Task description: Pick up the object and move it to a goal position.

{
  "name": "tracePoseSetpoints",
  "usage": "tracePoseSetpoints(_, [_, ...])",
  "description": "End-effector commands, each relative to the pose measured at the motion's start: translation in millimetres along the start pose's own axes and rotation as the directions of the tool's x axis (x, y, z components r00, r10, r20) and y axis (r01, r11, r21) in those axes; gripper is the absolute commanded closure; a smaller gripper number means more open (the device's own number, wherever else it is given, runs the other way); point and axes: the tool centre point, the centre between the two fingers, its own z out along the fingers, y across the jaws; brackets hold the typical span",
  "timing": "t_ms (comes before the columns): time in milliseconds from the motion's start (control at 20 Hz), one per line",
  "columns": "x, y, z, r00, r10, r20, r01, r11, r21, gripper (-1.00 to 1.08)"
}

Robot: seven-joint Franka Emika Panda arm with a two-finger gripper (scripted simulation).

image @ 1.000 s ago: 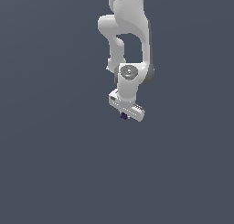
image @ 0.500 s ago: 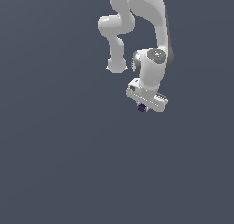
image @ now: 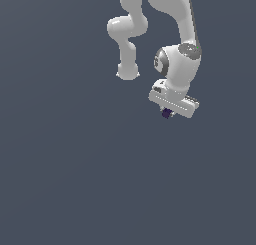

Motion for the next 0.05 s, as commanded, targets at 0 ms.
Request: tracePoseSetpoints(0, [-1.7, -2.1, -1.9, 1.0, 0.002, 0.0, -0.002, 1.0, 0.0, 1.08])
